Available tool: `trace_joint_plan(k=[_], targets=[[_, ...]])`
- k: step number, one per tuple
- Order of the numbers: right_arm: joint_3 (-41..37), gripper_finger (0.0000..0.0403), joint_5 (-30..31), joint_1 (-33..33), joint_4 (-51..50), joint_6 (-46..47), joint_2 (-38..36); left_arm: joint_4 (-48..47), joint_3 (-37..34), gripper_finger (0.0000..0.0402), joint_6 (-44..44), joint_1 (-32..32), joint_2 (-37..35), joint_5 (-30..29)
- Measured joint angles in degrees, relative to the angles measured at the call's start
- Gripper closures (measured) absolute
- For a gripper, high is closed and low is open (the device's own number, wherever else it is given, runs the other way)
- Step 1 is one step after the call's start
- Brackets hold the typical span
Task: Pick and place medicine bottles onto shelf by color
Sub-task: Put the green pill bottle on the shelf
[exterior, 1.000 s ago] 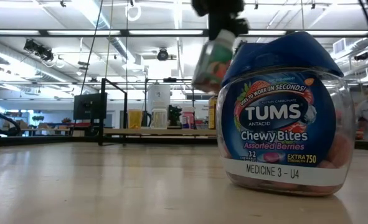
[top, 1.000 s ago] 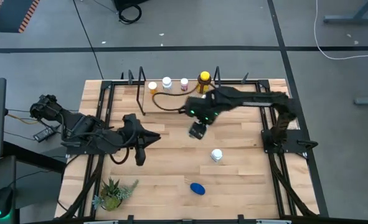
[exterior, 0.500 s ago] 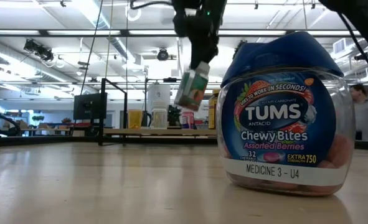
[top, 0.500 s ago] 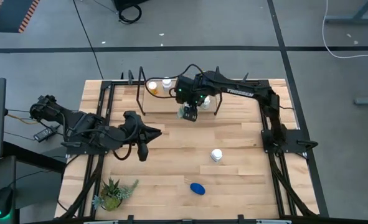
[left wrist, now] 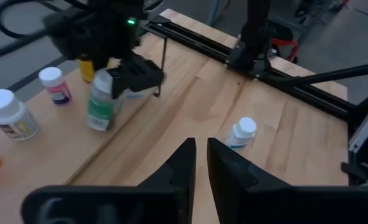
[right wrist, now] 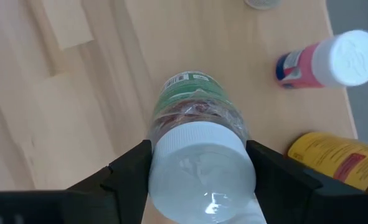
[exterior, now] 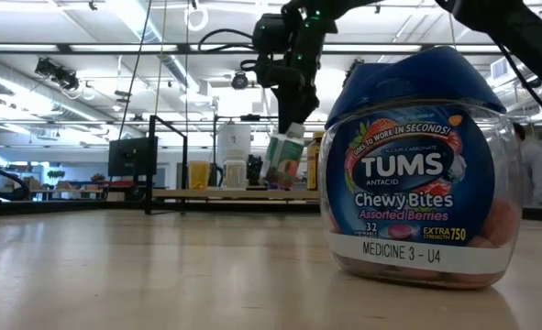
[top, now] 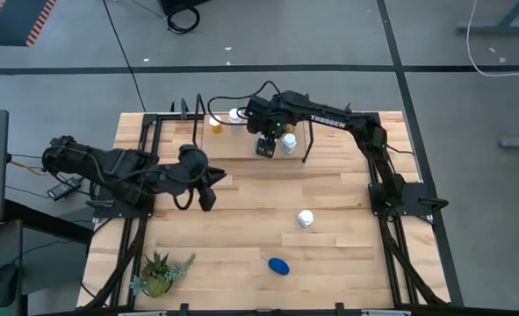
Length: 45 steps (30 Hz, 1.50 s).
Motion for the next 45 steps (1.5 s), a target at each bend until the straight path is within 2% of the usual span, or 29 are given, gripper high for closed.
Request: trace_joint_plan(k=[10,23,37,45], targets=[[0.0,0.0148,-0.8,-3.3,2.3,0.0,0.2,-0.5,0.0,0.0359,-1.2,1.4,-0.6,0.0],[0.0,0.0145,-1.9,-3.3,2.5,0.5,0.2,-0.4,0.0,0.0361,-1.2,3.6,-0.6,0.0],[0.0,0.0081,-2.0,-3.6,2.6,1.8,0.1,-0.4,0.0,0.035,-1.1,3.6,-0.6,0.0],[0.0,0.0081,-2.0,-3.6,-0.4,2.3,0.1,-0.4,0.0,0.0351,-1.2,3.6,-0.6,0.0]])
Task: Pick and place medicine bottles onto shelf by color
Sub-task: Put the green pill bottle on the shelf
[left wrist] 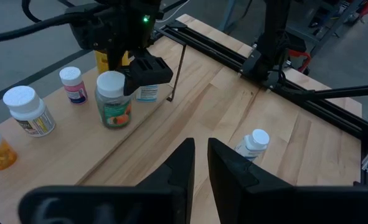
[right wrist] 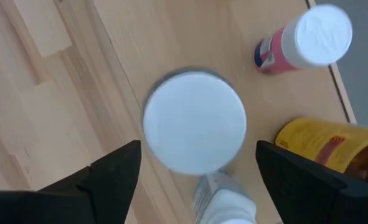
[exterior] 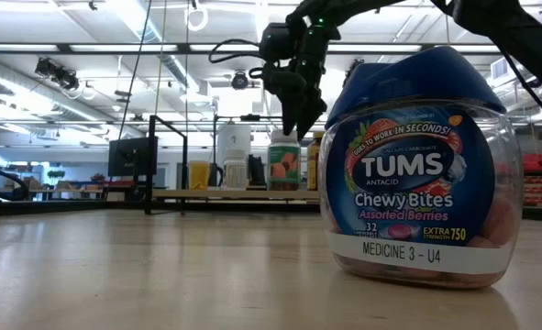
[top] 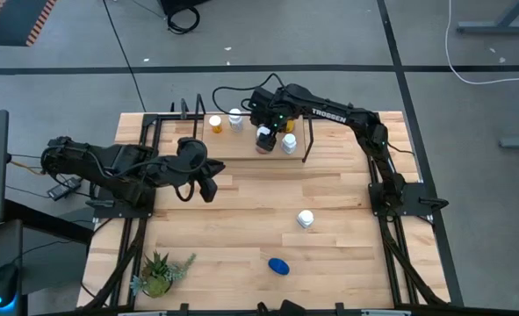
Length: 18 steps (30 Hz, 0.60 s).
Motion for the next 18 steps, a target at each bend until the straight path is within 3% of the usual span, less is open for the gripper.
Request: trace_joint_plan(k=[8,18], targets=[[0.0,0.0086,0.0,0.2,-2.1,4.3,-4.2,0.0,0.0,0.0353,0.1,0.0,0.0,0.0],[0.0,0.0086,-2.0,4.9,-14.1,17.0,-11.3,0.0,0.0,0.0352,0.7,1.6,0.1,0.0]])
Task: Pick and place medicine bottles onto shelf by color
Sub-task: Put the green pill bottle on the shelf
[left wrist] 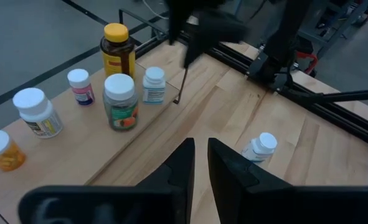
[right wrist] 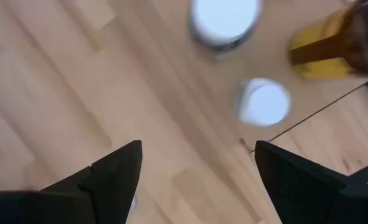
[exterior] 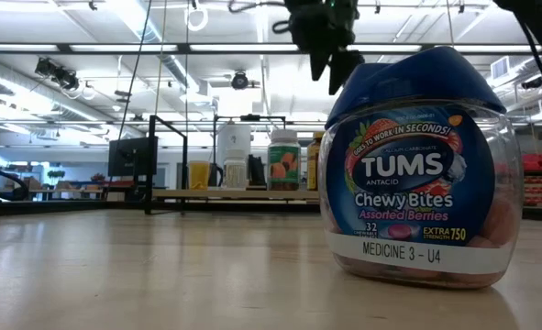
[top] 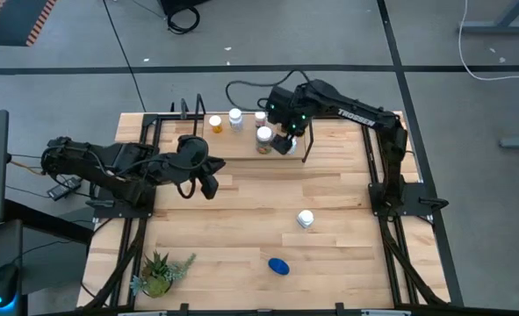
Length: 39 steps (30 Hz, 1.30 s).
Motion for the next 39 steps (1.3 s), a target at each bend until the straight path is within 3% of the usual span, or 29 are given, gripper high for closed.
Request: trace_joint_plan(k=[6,14,22,39], targets=[[-1.8,0.009,6.1,3.5,5.0,-3.3,1.6,0.1,0.0,0.0357,1.3,1.6,0.0,0.0],[-11.6,0.011,12.5,0.3,14.4,-7.3,2.4,-0.1,0.0,0.0354,0.7,1.5,0.0,2.1],[-17.5,0.012,11.8,-3.4,19.0,-7.3,2.4,-0.1,0.0,0.0361,-2.1,1.5,0.0,3.4],[-17.8,0.0121,11.0,-3.6,27.3,-7.3,2.4,-0.2,0.0,0.0367,-2.1,1.5,0.0,3.5]])
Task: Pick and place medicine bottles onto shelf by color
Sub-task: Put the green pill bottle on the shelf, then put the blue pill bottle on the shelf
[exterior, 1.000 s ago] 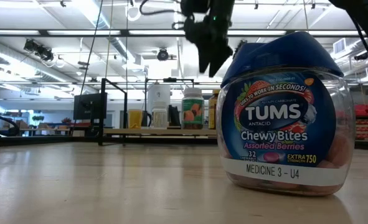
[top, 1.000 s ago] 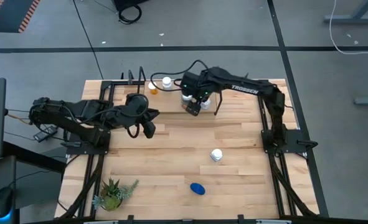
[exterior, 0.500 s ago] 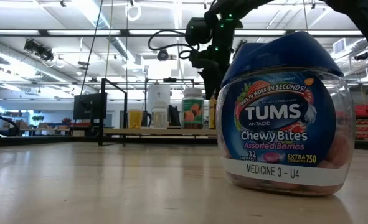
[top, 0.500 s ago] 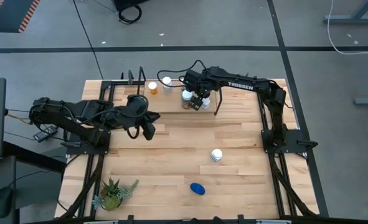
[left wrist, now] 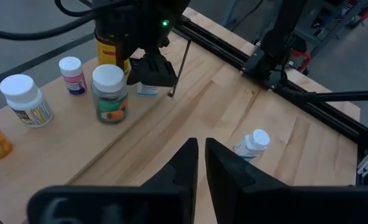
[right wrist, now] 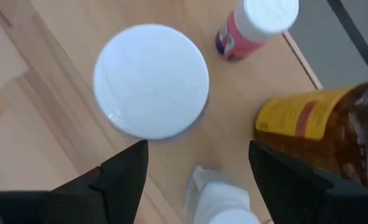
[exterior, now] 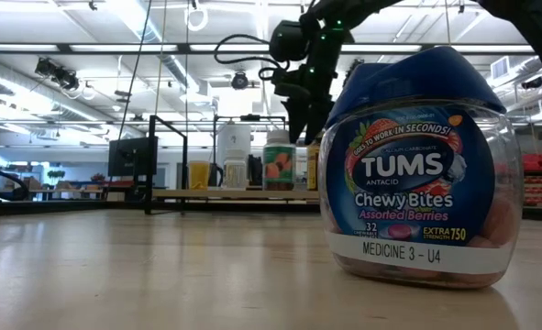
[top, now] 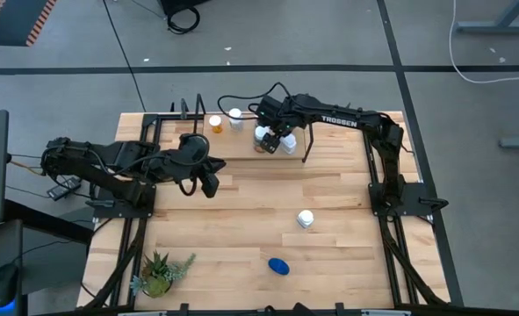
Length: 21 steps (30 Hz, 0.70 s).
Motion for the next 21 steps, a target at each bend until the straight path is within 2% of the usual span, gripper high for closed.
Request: trace_joint_plan(k=[6,11,14,18,21], targets=[[0.0,0.0121,-2.0,0.0,1.5,0.5,0.0,-0.3,0.0,0.0362,0.0,0.0,0.0,0.0],[0.1,0.0121,-4.9,0.1,-3.9,2.0,-0.4,-0.3,0.0,0.0365,0.5,0.0,0.0,0.0],[0.6,0.0121,-8.8,0.6,-8.1,5.1,-1.3,-0.3,0.0,0.0365,0.7,0.2,0.0,-0.5],[0.6,0.0121,-14.9,2.6,-11.5,8.3,-4.0,-0.3,0.0,0.0338,3.1,0.4,0.0,-1.0],[0.7,0.0121,-16.4,4.5,-14.3,10.9,-7.3,-0.1,0.0,0.0298,4.9,0.4,0.4,-1.0]])
